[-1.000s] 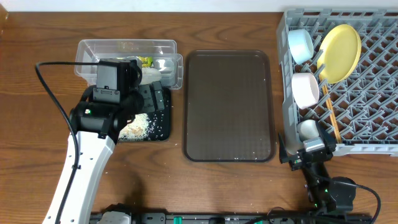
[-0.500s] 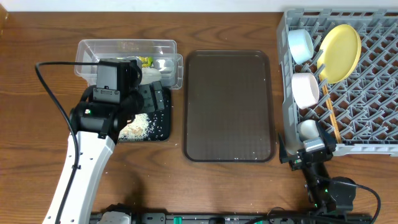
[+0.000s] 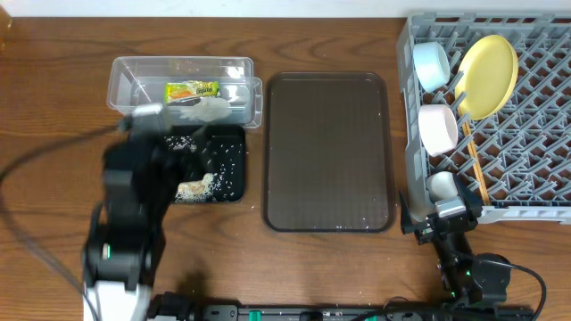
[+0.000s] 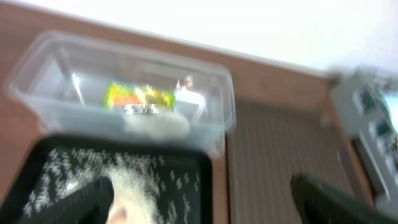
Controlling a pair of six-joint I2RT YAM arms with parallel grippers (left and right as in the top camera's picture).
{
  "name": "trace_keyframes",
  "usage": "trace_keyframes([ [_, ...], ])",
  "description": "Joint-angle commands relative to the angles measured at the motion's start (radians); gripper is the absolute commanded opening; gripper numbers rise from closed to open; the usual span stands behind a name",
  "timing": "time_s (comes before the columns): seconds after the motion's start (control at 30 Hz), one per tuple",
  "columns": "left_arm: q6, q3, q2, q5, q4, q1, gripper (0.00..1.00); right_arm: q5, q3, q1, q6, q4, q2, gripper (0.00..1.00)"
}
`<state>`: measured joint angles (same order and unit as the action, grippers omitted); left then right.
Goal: Sort waste into correct bins and load items into the dishwasher rack
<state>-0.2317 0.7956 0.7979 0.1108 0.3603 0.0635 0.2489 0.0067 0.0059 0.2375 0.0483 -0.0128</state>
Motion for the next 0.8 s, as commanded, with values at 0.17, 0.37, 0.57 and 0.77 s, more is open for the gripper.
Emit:
trace_keyframes([
  [0.17, 0.042, -0.380, -0.373, 0.001, -0.257, -0.055, 0.93, -0.005, -0.001, 0.010, -0.013, 0.005, 0.002, 0.99],
  [0.37, 0.056, -0.568, -0.563, 0.000, -0.376, -0.064, 0.93, -0.006, -0.001, 0.010, -0.013, 0.005, 0.002, 0.99],
  [0.57, 0.082, -0.696, -0.716, -0.011, -0.435, -0.065, 0.93, -0.006, -0.001, 0.010, -0.013, 0.005, 0.002, 0.99],
  [0.77, 0.082, -0.769, -0.797, -0.026, -0.441, -0.065, 0.93, -0.006, -0.001, 0.010, -0.013, 0.005, 0.002, 0.99],
])
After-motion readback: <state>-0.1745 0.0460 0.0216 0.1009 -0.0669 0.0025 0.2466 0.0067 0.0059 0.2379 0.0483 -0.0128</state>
